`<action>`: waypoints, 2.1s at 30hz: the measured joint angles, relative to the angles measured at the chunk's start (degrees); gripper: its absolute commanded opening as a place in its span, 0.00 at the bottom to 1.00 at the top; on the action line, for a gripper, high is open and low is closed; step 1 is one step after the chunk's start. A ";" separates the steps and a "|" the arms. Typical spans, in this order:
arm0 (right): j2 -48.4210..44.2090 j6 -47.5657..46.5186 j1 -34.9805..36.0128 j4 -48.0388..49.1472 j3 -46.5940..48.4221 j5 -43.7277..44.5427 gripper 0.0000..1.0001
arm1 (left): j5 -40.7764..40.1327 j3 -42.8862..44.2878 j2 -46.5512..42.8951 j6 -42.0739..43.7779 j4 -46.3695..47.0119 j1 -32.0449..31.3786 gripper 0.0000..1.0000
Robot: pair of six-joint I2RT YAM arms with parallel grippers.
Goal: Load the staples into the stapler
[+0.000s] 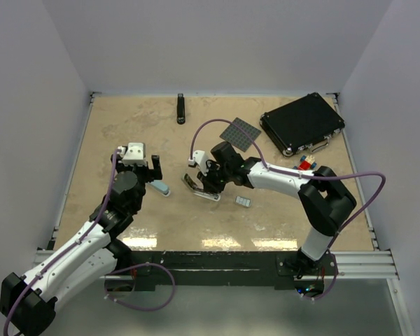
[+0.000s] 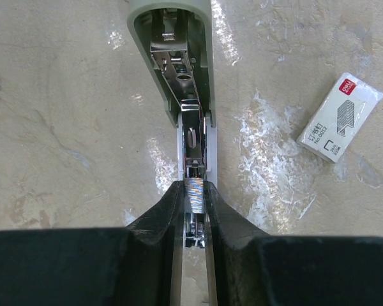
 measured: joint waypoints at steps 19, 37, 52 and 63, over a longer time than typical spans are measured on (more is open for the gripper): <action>1.97 0.35 0.00 -0.17 0.00 -0.20 0.12 | 0.55 0.00 -0.04 -0.02 0.00 0.00 0.89; 1.95 0.09 0.00 -1.57 3.28 -0.15 0.11 | 0.59 0.00 -0.04 0.00 0.00 0.00 0.89; 2.10 -0.13 0.00 -1.97 2.75 -0.20 0.11 | 0.63 0.00 -0.04 -0.02 0.00 0.00 0.88; 3.28 -0.15 0.00 -1.90 1.88 -0.15 0.11 | 0.81 0.00 -0.04 -0.02 0.00 0.00 0.88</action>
